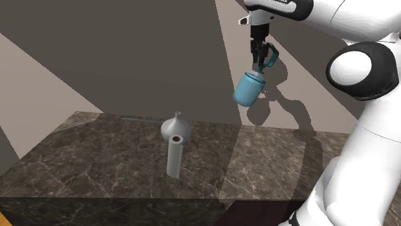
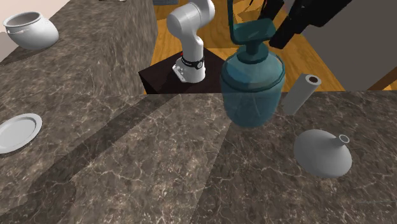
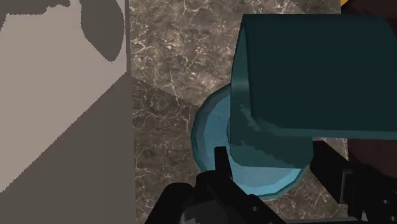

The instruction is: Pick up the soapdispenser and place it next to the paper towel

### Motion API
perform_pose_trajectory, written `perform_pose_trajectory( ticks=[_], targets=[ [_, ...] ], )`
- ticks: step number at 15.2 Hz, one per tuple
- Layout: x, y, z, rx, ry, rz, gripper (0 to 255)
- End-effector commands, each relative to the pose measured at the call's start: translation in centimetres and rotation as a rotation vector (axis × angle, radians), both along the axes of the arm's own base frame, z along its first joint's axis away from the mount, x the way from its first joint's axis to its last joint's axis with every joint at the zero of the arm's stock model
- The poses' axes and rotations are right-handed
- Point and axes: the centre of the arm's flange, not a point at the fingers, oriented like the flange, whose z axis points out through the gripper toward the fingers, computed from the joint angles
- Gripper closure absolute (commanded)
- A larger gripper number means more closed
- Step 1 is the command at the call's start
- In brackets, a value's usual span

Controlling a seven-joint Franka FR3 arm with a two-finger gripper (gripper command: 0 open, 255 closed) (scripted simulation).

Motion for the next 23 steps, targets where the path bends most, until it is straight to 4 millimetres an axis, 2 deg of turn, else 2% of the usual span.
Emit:
perform_pose_trajectory(
  ticks=[1,23],
  targets=[
    [-0.8,2.6,0.8,-0.002,-0.001,-0.002,255],
    [-7.5,30.3,6.2,-0.002,-0.001,-0.002,255]
  ],
)
